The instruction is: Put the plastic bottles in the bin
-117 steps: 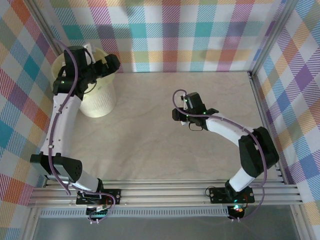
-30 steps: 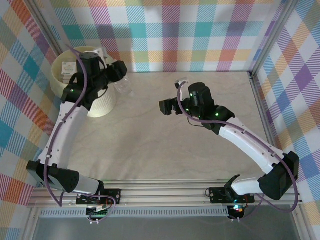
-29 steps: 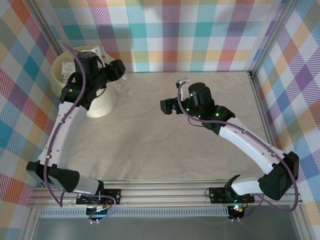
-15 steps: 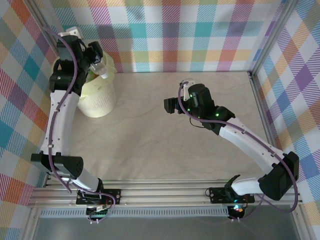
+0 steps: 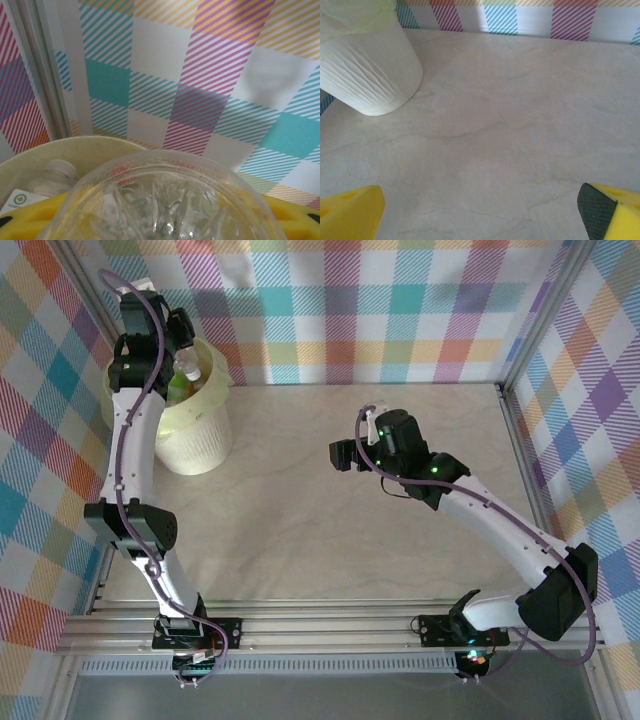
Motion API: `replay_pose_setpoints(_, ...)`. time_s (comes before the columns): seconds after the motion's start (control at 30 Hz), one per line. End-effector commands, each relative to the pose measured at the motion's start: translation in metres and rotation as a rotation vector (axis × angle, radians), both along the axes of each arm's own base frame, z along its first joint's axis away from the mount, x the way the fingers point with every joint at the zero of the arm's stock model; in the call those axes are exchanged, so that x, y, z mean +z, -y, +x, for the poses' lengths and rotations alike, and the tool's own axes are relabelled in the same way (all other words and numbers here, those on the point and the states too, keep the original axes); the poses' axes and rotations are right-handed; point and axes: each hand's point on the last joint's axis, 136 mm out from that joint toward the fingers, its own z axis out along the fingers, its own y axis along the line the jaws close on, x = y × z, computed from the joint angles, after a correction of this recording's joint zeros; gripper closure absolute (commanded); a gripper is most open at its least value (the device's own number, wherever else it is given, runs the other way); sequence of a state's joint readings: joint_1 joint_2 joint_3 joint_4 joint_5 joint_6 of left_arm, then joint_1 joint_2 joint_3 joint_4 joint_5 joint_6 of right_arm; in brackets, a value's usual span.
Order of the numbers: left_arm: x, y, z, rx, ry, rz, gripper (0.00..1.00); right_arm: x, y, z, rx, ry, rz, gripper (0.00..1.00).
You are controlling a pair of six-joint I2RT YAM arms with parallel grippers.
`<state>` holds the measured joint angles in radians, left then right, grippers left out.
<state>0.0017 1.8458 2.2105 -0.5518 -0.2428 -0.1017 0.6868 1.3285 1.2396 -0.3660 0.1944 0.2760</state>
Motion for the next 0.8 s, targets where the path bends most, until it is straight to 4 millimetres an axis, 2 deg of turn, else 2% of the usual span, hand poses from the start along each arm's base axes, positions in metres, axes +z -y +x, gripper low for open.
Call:
replay_pose_setpoints(0.0,-0.004,-0.007,0.004,-0.023,-0.019,-0.003,0.53,0.011,0.003,-0.003,-0.003,0.016,0.009,0.00)
replay_pose_setpoints(0.23,-0.054,0.003,0.020,-0.132,-0.161,-0.004,0.51,0.007,0.003,-0.003,-0.008,-0.002,0.008,0.00)
replay_pose_setpoints(0.4,-0.074,0.006,0.032,-0.165,-0.200,-0.004,0.44,0.005,0.002,-0.002,-0.009,-0.011,0.006,0.00)
replay_pose_setpoints(0.5,-0.089,-0.003,0.042,-0.118,-0.242,0.015,0.41,0.004,0.001,-0.002,-0.009,-0.019,0.009,0.00)
replay_pose_setpoints(0.53,-0.091,-0.009,0.044,-0.086,-0.251,0.022,0.38,0.004,0.001,-0.002,-0.009,-0.021,0.009,0.00)
replay_pose_setpoints(0.6,-0.095,-0.021,0.045,-0.024,-0.268,0.003,0.23,0.003,0.002,-0.003,-0.009,-0.025,0.006,0.00)
replay_pose_setpoints(0.67,-0.089,-0.025,0.044,-0.011,-0.257,-0.063,0.14,0.003,0.004,-0.004,-0.013,-0.027,0.003,0.00)
replay_pose_setpoints(0.77,-0.066,-0.019,0.038,-0.035,-0.192,-0.158,0.07,0.001,0.006,-0.006,-0.017,-0.029,-0.006,0.00)
